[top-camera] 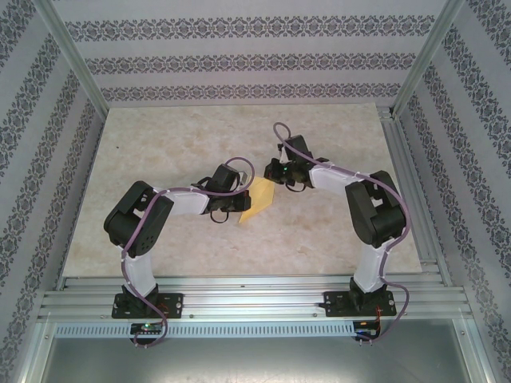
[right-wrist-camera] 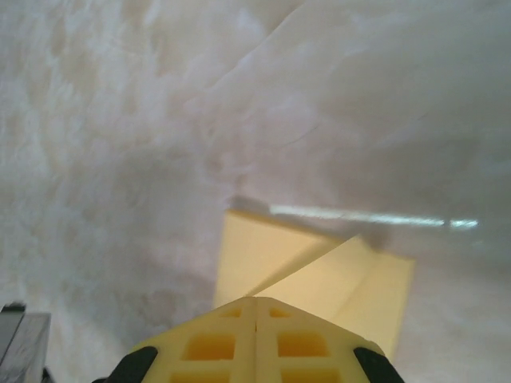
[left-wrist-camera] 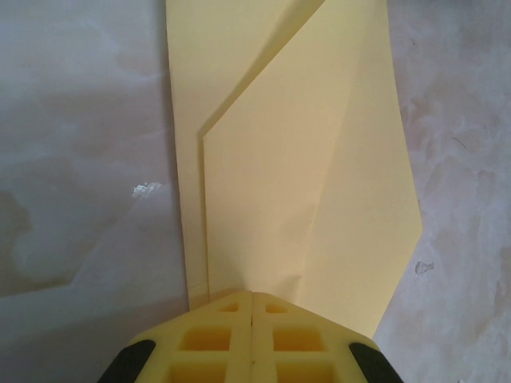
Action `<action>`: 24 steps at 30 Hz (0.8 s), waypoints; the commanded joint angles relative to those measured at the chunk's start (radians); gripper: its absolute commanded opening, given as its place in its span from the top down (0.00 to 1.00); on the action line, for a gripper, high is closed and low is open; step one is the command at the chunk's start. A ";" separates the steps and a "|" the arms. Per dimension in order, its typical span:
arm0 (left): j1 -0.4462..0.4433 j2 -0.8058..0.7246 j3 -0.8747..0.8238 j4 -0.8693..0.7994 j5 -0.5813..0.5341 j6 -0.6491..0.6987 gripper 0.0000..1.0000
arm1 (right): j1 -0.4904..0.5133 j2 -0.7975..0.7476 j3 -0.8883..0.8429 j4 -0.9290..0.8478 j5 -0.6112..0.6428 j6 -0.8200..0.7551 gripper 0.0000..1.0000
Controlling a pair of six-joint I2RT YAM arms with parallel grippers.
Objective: Fold a paper plane with a square sheet of paper (pick it up from the middle)
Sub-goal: Fourth fold the wing at the center of the table.
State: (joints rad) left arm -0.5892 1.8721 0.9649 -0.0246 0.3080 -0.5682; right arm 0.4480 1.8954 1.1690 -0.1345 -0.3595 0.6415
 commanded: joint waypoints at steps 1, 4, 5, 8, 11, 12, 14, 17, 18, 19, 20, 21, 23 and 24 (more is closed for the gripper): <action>-0.002 0.015 -0.041 -0.135 0.016 0.013 0.96 | 0.044 0.013 -0.044 0.069 -0.063 0.067 0.96; -0.001 0.013 -0.040 -0.135 0.017 0.012 0.96 | 0.072 0.042 -0.045 0.095 -0.078 0.090 0.96; -0.002 0.012 -0.040 -0.136 0.018 0.012 0.96 | 0.078 0.053 -0.043 0.095 -0.078 0.094 0.96; -0.002 0.010 -0.040 -0.133 0.022 0.011 0.96 | 0.081 0.080 -0.048 0.106 -0.081 0.108 0.97; -0.002 0.005 -0.037 -0.132 0.020 0.010 0.96 | 0.082 0.099 -0.060 0.111 -0.074 0.119 0.97; -0.002 0.001 -0.037 -0.132 0.021 0.010 0.96 | 0.081 0.101 -0.067 0.111 -0.069 0.121 0.97; -0.002 -0.005 -0.034 -0.134 0.022 0.009 0.96 | 0.080 0.106 -0.079 0.115 -0.064 0.124 0.98; -0.002 -0.011 -0.029 -0.131 0.028 0.005 0.96 | 0.077 0.113 -0.095 0.121 -0.058 0.132 0.98; -0.002 -0.013 -0.027 -0.131 0.031 0.004 0.96 | 0.077 0.117 -0.102 0.125 -0.058 0.135 0.98; -0.002 -0.017 -0.025 -0.130 0.034 0.001 0.95 | 0.075 0.120 -0.106 0.128 -0.058 0.138 0.98; -0.002 -0.021 -0.022 -0.128 0.038 -0.002 0.95 | 0.075 0.127 -0.108 0.130 -0.057 0.140 0.98; -0.001 -0.027 -0.019 -0.125 0.046 -0.006 0.95 | 0.075 0.133 -0.112 0.131 -0.055 0.142 0.98; -0.002 -0.047 -0.010 -0.115 0.071 -0.012 0.92 | 0.075 0.144 -0.118 0.134 -0.051 0.147 0.98; -0.003 -0.058 -0.007 -0.102 0.094 -0.017 0.90 | 0.076 0.149 -0.121 0.134 -0.050 0.147 0.98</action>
State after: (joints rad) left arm -0.5892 1.8557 0.9646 -0.0555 0.3347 -0.5720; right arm 0.5278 1.9930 1.0771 -0.0013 -0.4374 0.7727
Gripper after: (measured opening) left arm 0.093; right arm 0.044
